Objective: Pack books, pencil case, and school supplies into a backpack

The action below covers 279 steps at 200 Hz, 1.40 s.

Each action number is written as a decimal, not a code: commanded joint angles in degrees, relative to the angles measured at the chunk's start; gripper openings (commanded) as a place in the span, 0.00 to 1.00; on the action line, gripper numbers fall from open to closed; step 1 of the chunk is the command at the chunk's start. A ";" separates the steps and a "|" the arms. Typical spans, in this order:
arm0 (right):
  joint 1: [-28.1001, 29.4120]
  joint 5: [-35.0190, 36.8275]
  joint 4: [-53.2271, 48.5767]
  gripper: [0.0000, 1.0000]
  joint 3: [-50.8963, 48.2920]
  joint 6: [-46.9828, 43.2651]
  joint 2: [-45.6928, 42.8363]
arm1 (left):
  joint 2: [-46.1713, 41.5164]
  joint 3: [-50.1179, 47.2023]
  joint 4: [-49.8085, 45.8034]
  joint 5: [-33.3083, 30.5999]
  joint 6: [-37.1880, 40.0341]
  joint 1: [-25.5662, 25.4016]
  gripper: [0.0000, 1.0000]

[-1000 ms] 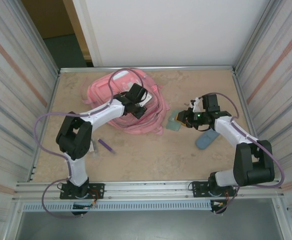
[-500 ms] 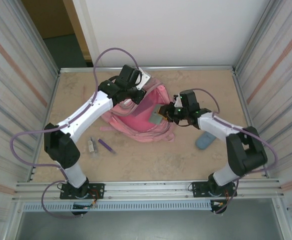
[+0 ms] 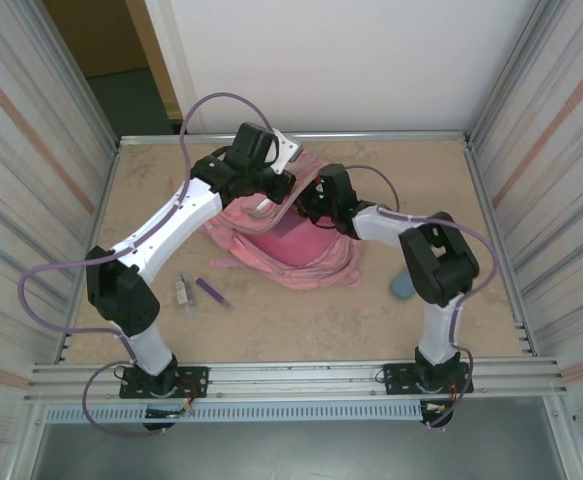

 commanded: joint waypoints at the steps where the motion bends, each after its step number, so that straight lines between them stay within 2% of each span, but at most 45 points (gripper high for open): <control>1: 1.97 4.10 6.47 0.23 5.62 5.85 7.28 | -3.24 3.39 10.14 6.05 -0.60 0.64 0.00; 33: 3.55 5.54 5.81 0.28 14.06 8.91 17.17 | -3.07 3.65 12.04 8.54 0.66 1.11 0.00; 52: 3.89 5.56 3.15 0.39 16.31 9.03 19.12 | -2.62 3.40 12.49 9.25 0.58 1.47 0.00; 75: 3.12 4.29 2.16 0.51 14.54 7.66 17.27 | -2.46 2.22 13.32 9.54 -0.77 2.43 0.00; 116: 0.50 -2.37 2.68 0.53 9.11 5.14 12.79 | -3.11 -0.05 14.50 11.32 -1.82 4.65 0.00; 147: 0.48 -4.48 1.70 0.53 6.09 2.61 9.84 | -3.01 0.24 13.56 11.09 -0.74 5.05 0.00; 189: 0.20 -5.81 0.16 0.48 5.02 -0.93 8.25 | -3.06 -0.46 14.08 11.04 -1.20 5.13 0.00; 201: -0.25 -7.26 3.00 0.28 5.18 -0.74 8.90 | -3.12 -0.78 14.14 11.06 -1.71 5.18 0.00; 212: -0.74 -8.37 5.28 0.16 6.20 0.05 10.16 | -3.27 -1.25 14.62 11.39 -2.30 5.17 0.00; 218: -0.79 -8.48 5.16 0.13 6.93 0.17 10.68 | -3.31 -1.58 14.98 11.74 -2.62 5.13 0.00; 248: -0.15 -7.09 2.57 0.11 10.66 -0.14 12.78 | -3.53 -1.96 14.69 12.30 -2.85 5.13 0.00; 279: 1.49 -4.43 4.89 0.09 14.43 2.45 17.51 | -3.59 -2.68 15.55 13.74 -3.21 5.16 0.00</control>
